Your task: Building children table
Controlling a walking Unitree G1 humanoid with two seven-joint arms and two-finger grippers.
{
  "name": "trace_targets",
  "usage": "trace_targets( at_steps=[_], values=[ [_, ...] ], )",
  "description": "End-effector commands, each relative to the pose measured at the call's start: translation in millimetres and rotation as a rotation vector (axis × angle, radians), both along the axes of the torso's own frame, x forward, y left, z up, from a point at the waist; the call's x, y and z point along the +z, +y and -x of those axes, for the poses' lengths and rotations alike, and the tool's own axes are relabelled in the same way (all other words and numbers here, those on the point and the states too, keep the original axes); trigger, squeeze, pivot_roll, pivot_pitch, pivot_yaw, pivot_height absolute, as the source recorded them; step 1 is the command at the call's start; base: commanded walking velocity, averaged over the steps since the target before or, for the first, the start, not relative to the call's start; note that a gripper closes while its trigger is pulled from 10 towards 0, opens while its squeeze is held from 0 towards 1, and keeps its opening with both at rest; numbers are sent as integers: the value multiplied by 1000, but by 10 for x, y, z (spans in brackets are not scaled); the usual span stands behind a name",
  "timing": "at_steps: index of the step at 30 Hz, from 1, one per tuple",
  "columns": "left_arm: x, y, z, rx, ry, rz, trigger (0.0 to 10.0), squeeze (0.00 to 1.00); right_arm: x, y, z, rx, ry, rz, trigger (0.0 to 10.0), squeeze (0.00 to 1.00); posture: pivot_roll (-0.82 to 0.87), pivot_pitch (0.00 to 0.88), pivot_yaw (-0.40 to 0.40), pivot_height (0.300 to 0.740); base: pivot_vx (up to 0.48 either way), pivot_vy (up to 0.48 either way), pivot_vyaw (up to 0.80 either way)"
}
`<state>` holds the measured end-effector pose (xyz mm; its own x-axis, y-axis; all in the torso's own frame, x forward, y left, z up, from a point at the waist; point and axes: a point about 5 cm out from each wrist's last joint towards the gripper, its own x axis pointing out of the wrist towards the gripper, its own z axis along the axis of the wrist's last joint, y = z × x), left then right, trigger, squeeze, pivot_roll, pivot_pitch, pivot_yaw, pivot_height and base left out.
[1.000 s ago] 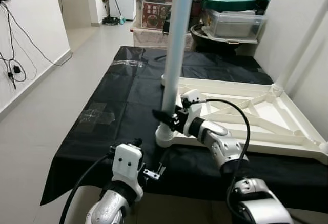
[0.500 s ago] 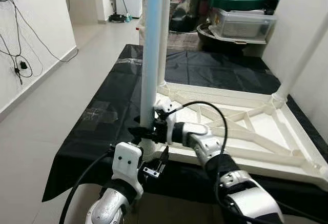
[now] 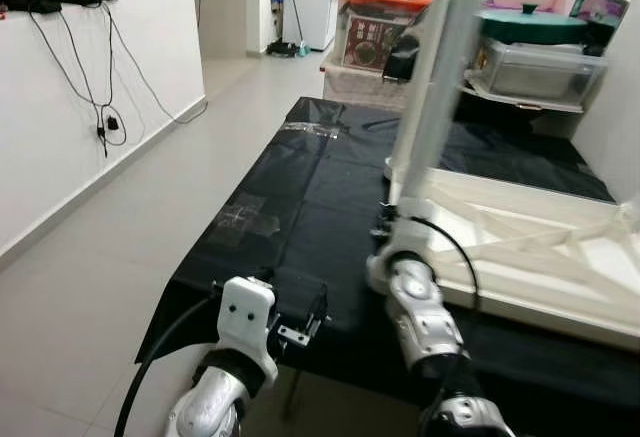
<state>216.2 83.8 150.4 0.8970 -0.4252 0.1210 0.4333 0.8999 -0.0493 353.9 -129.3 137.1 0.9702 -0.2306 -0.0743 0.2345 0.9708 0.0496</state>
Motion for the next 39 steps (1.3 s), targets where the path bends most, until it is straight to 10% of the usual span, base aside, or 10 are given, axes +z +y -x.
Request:
trace_targets(
  at_steps=[1, 4, 5, 7, 8, 14, 23, 26, 27, 39],
  values=[
    [-40, -8, 2, 2, 17, -2, 10000, 0, -28, 334, 73, 75, -15, -54, 10000, 0, 137, 0, -99, 740, 0, 0, 0],
    [-42, -4, 4, 3, 18, -3, 10000, 0, -37, 446, 67, 150, -22, -63, 10000, 0, 137, 0, -99, 740, 0, 0, 0],
    [-46, -1, 6, 3, 20, -4, 10000, 0, -39, 638, 20, 342, -46, -136, 10000, 353, 136, 0, -99, 740, 0, 0, 0],
    [-47, -2, 7, 3, 20, -4, 10000, 0, -27, 672, -2, 403, -58, -172, 10000, 353, 136, 0, -99, 740, 0, 0, 0],
    [-46, -1, 5, 3, 20, -3, 10000, 0, 5, 692, -37, 520, -61, -225, 10000, 0, 136, 0, -100, 740, 0, 0, 0],
    [-48, 1, -5, -1, 19, -4, 10000, 0, 115, 598, 3, 1268, 39, -214, 10000, 0, 137, 0, -100, 740, 0, 0, 0],
    [-45, -7, 7, -4, 18, -4, 10000, 0, 96, 659, 52, 1535, 137, -49, 10000, 0, 153, 0, -109, 740, 0, 0, 0],
    [-43, -4, 14, -1, 18, -5, 10000, 0, 78, 730, 45, 1550, 151, 3, 10000, 0, 160, 0, -114, 740, 0, 0, 0],
    [-44, 2, 24, 2, 19, -6, 10000, 0, 59, 821, 24, 1506, 145, 29, 0, 0, 163, 0, -114, 740, 0, 0, 0],
    [-67, 11, 56, 5, 24, -9, 10000, 0, 97, 651, -258, 757, 14, 0, 0, 0, 148, 0, -106, 740, 0, 0, 0]
  ],
)
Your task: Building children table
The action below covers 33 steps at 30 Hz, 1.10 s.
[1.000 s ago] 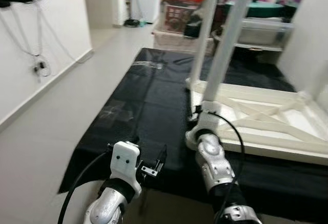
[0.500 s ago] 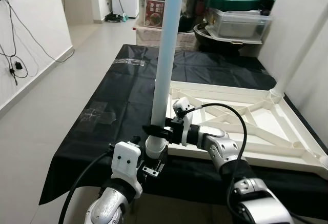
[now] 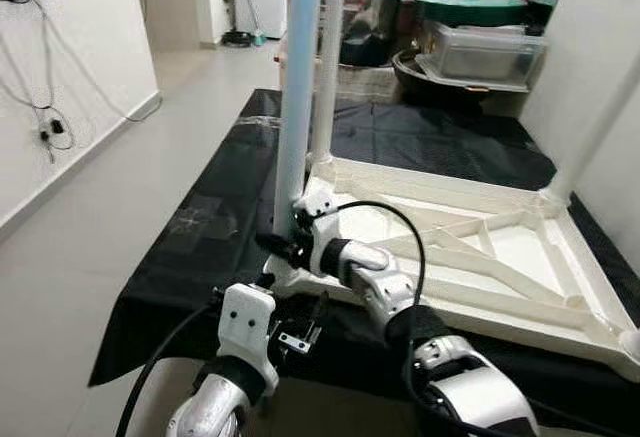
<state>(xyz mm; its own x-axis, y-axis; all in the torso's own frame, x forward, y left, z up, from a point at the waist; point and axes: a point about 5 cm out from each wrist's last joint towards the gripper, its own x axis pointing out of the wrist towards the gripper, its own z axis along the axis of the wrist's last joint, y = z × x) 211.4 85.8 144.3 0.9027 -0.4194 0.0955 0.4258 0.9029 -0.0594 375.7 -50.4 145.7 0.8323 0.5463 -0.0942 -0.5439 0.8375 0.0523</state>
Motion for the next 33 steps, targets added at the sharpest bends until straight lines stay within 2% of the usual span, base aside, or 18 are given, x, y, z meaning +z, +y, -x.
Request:
trace_targets(
  at_steps=[1, 2, 4, 7, 8, 9, 12, 13, 14, 17, 18, 22, 24, 26, 28, 29, 31, 33],
  values=[
    [-13, -16, 8, -5, -2, -5, 10000, 0, 5, -333, -58, -298, -16, -8, 0, 0, 137, 0, -101, 740, 0, 0, 0],
    [-23, -28, 8, -9, 0, -4, 10000, 0, -13, -493, -16, -501, -28, -11, 0, 0, 133, 0, -100, 740, 0, 0, 0],
    [-32, -45, 6, -17, 2, -3, 10000, 0, -58, -608, 127, -714, -19, -27, 0, 0, 131, 0, -96, 740, 0, 0, 0],
    [-31, -50, 2, -19, 2, -2, 10000, 0, -89, -503, 221, -735, 2, -43, 0, 0, 133, 0, -95, 740, 0, 0, 0],
    [-32, -48, 5, -19, 4, -2, 10000, 0, -108, -318, 253, -660, 4, -53, 0, 0, 134, 0, -95, 740, 0, 0, 0],
    [-35, -48, 7, -19, 5, -2, 10000, 0, -116, -238, 259, -613, 4, -56, 0, 0, 135, 0, -95, 740, 0, 0, 0],
    [-37, -49, 9, -19, 5, -2, 10000, 0, -122, -193, 263, -585, 4, -59, 0, 0, 135, 0, -95, 740, 0, 0, 0],
    [-36, -46, 11, -18, 7, -2, 10000, 0, -112, -107, 270, -524, -20, -68, 10000, 0, 139, 0, -100, 740, 0, 0, 0],
    [-35, -43, 11, -17, 7, -3, 10000, 0, -96, -51, 282, -479, -49, -79, 10000, 1000, 136, 0, -100, 740, 0, 0, 0],
    [-34, -38, 10, -15, 8, -3, 10000, 0, -90, -7, 291, -442, -65, -93, 10000, 1000, 136, 0, -100, 740, 0, 0, 0],
    [-33, -35, 7, -13, 8, -4, 10000, 0, -70, 25, 259, -347, -73, -144, 10000, 0, 137, 0, -101, 740, 0, 0, 0],
    [-30, -30, 2, -11, 8, -4, 10000, 0, -11, -12, 207, -269, -90, -183, 10000, 0, 135, 0, -100, 740, 0, 0, 0],
    [-30, -30, 2, -11, 7, -3, 10000, 0, 68, -145, 99, -101, -52, -188, 10000, 0, 133, 0, -97, 740, 0, 0, 0],
    [-30, -30, 2, -11, 7, -3, 10000, 0, 68, -145, 99, -101, -52, -188, 10000, 0, 133, 0, -97, 740, 0, 0, 0],
    [-27, -30, 4, -13, 6, -2, 10000, 0, 168, -236, 56, 235, -8, -154, 10000, 0, 133, 0, -100, 740, 0, 0, 0],
    [-26, -29, 5, -14, 6, -2, 10000, 0, 193, -259, 63, 345, 10, -136, 10000, 0, 133, 0, -100, 740, 0, 0, 0],
    [-25, -29, 5, -15, 6, -2, 10000, 0, 203, -269, 71, 402, 20, -126, 10000, 0, 133, 0, -100, 740, 0, 0, 0],
    [-23, -32, 9, -15, 5, -3, 10000, 0, 213, -206, 134, 622, 30, -60, 10000, 0, 149, 0, -108, 740, 0, 0, 0]
  ],
)
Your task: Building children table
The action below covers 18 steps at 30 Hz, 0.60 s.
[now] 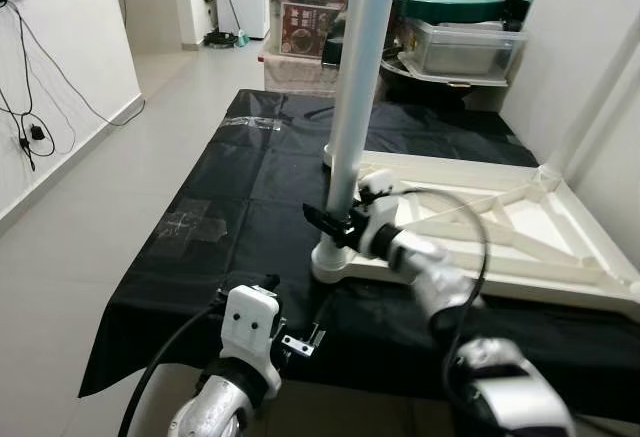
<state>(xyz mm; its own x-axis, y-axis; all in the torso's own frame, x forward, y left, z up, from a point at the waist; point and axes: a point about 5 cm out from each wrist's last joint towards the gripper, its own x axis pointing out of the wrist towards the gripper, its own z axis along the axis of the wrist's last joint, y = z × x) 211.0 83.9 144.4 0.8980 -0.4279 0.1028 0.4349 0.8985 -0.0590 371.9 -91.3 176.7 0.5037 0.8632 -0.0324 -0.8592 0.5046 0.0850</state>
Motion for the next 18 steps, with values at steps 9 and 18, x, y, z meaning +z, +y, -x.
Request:
trace_targets(
  at_steps=[9, 18],
  values=[
    [-9, 3, 3, 4, 9, -11, 10000, 0, -116, 463, 157, 345, 5, 133, 4745, 0, 164, 0, -113, 740, 0, 0, 0],
    [-27, -7, 5, 1, 12, -11, 10000, 0, -170, 276, -131, -403, -25, 106, 0, 0, 142, 0, -106, 740, 0, 0, 0]
  ],
)
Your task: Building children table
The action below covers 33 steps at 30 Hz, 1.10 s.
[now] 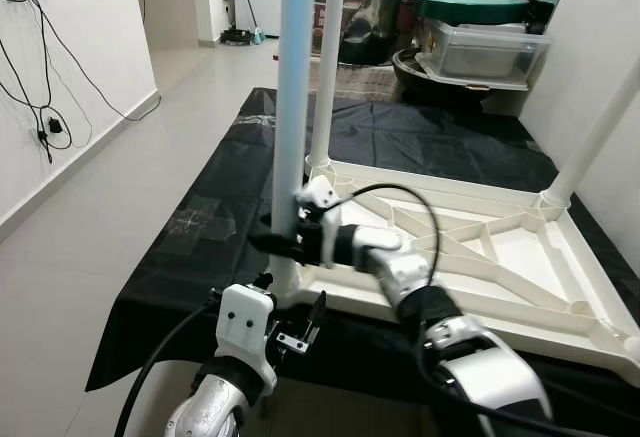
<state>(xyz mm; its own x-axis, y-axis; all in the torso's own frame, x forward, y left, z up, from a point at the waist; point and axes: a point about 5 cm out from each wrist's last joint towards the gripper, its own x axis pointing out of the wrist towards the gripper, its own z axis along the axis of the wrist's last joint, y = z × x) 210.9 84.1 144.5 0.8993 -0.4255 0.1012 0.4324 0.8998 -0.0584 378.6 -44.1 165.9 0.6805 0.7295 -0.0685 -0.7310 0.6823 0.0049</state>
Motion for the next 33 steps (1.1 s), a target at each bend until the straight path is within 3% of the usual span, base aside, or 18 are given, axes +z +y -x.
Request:
trace_targets(
  at_steps=[1, 2, 3, 5, 6, 8, 15, 16, 17, 22, 23, 24, 25, 26, 27, 29, 30, 33],
  values=[
    [-28, -9, 4, -2, 11, -10, 10000, 0, -62, -196, -64, -186, 14, 23, 0, 0, 142, 0, -106, 740, 0, 0, 0],
    [-33, -14, 3, -6, 12, -9, 10000, 0, -74, -279, -88, -326, 20, 4, 0, 0, 137, 0, -98, 740, 0, 0, 0],
    [-33, -14, 3, -6, 12, -9, 10000, 0, -74, -279, -88, -326, 20, 4, 0, 0, 137, 0, -98, 740, 0, 0, 0],
    [-42, -26, -2, -11, 14, -6, 10000, 0, -117, -465, -25, -691, 9, -43, 0, 0, 130, 0, -99, 740, 0, 0, 0],
    [-42, -26, -2, -11, 14, -6, 10000, 0, -117, -465, -25, -691, 9, -43, 0, 0, 130, 0, -99, 740, 0, 0, 0],
    [-43, -33, -4, -13, 14, -4, 10000, 0, -163, -552, 137, -899, 0, -80, 0, 0, 133, 0, -100, 740, 0, 0, 0],
    [-42, -28, -2, -11, 15, -3, 10000, 0, -205, -371, 261, -895, -1, -144, 0, 0, 134, 0, -100, 740, 0, 0, 0],
    [-41, -25, -3, -9, 15, -4, 10000, 0, -199, -240, 274, -838, -6, -170, 10000, 0, 135, 0, -101, 740, 0, 0, 0],
    [-40, -26, -1, -9, 15, -4, 10000, 0, -194, -103, 288, -737, -11, -189, 10000, 1000, 132, 0, -98, 740, 0, 0, 0],
    [-41, -27, 0, -8, 15, -4, 10000, 0, -167, 25, 299, -610, -40, -198, 10000, 1000, 135, 0, -103, 740, 0, 0, 0],
    [-41, -24, -2, -7, 15, -4, 10000, 0, -151, 55, 275, -507, -21, -235, 10000, 0, 135, 0, -103, 740, 0, 0, 0],
    [-42, -21, -5, -6, 15, -4, 10000, 0, -135, 55, 245, -372, 5, -250, 10000, 0, 134, 0, -100, 740, 0, 0, 0],
    [-42, -21, -5, -6, 15, -4, 10000, 0, -135, 55, 245, -372, 5, -250, 10000, 0, 134, 0, -100, 740, 0, 0, 0],
    [-43, -20, -9, -6, 15, -4, 10000, 0, -139, 46, 231, -170, 44, -239, 10000, 0, 131, 0, -100, 740, 0, 0, 0],
    [-43, -20, -9, -6, 15, -4, 10000, 0, -139, 46, 231, -170, 44, -239, 10000, 0, 131, 0, -100, 740, 0, 0, 0],
    [-44, -18, -14, -7, 14, -4, 10000, 0, -175, -54, 262, 146, 95, -137, 10000, 0, 133, 0, -102, 740, 0, 0, 0],
    [-44, -18, -14, -7, 14, -4, 10000, 0, -175, -54, 262, 146, 95, -137, 10000, 0, 133, 0, -102, 740, 0, 0, 0],
    [-38, -19, -15, -8, 12, -3, 10000, 0, -141, -165, 290, 383, 119, -36, 10000, 0, 140, 0, -105, 740, 0, 0, 0]
  ],
)
